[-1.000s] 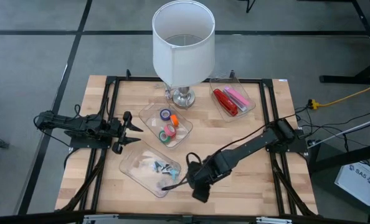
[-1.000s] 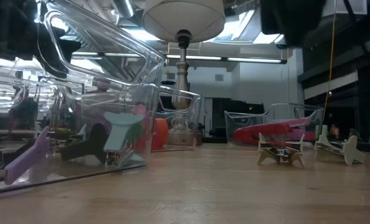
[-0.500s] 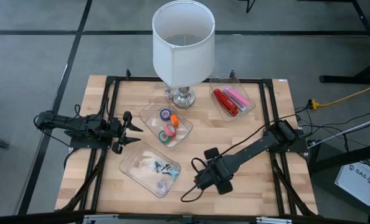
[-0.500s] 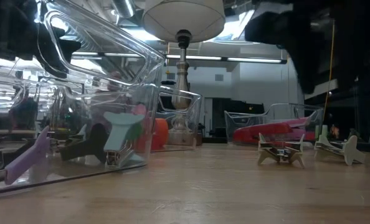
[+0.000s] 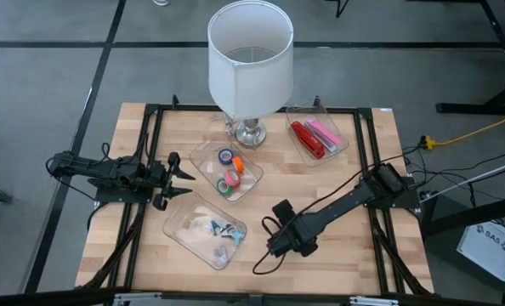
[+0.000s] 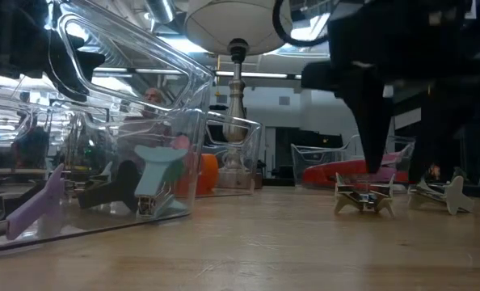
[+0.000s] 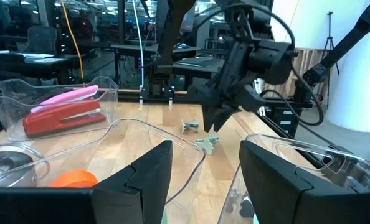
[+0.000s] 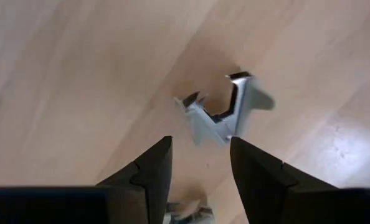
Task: Pick and place Stapler, Stapler remover, tape
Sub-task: Put the left gray staple remover into the bottom transparent bin, then put the gray staple remover into the bottom transparent bin
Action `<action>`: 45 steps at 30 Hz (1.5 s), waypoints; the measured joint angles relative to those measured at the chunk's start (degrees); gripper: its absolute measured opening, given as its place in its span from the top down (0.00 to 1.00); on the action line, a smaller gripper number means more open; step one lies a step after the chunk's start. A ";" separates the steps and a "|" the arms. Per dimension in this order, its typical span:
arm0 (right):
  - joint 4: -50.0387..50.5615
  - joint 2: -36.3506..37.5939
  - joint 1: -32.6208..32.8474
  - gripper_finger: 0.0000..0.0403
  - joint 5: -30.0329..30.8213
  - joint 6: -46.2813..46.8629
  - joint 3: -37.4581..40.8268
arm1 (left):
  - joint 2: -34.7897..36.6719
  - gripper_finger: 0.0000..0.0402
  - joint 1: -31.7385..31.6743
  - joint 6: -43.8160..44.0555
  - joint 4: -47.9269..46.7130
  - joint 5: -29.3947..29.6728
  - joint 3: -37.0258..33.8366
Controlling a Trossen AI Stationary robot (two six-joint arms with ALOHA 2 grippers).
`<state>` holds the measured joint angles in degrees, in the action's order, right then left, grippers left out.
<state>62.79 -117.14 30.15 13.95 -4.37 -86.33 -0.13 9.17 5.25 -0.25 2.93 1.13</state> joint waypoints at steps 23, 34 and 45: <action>-12.20 0.13 -0.84 0.98 2.22 -2.23 5.93 | 0.01 0.54 0.00 -0.01 0.00 -0.01 0.00; -16.15 -0.15 -3.04 0.99 0.46 12.86 2.90 | 0.01 0.54 0.02 0.00 0.00 -0.01 0.02; -16.26 -0.15 -3.17 1.00 0.77 14.69 0.95 | -0.01 0.54 0.00 0.00 0.00 0.01 0.00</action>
<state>46.52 -117.30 26.98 14.72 10.32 -85.38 -0.14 9.17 5.25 -0.25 2.94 1.13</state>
